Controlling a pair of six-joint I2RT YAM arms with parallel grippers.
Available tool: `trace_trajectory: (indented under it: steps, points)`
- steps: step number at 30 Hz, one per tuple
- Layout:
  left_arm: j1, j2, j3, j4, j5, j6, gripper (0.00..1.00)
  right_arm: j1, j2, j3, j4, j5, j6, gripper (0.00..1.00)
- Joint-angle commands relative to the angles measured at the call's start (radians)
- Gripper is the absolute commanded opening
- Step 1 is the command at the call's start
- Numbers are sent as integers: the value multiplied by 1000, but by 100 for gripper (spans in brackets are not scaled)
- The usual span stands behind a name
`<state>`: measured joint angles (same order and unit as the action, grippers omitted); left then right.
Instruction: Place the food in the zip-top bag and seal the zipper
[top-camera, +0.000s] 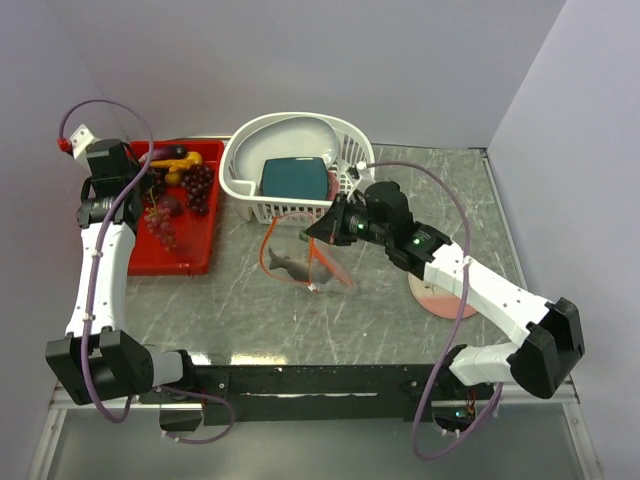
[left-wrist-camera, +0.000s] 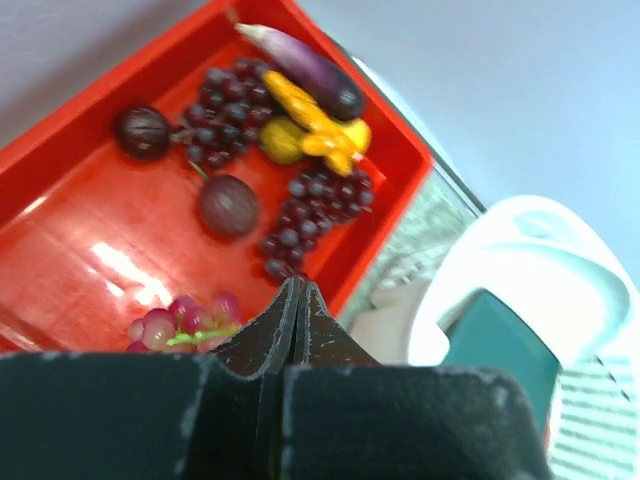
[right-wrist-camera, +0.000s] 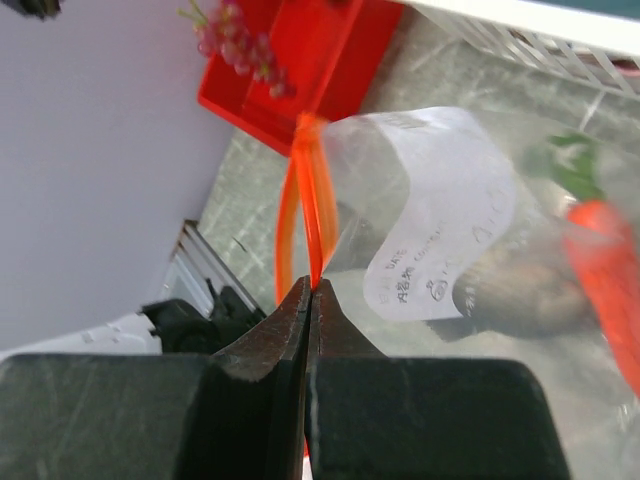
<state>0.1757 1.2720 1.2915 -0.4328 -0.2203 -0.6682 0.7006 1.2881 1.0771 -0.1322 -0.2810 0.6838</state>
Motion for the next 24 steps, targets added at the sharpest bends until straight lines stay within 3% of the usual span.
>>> trace_trajectory:
  steps: [1,24]
  points:
    - [-28,-91,74,8,73,42,1,-6,57,93,57,-32,40,0]
    - [-294,-137,299,-66,225,-5,1,-9,355,261,129,-119,184,0]
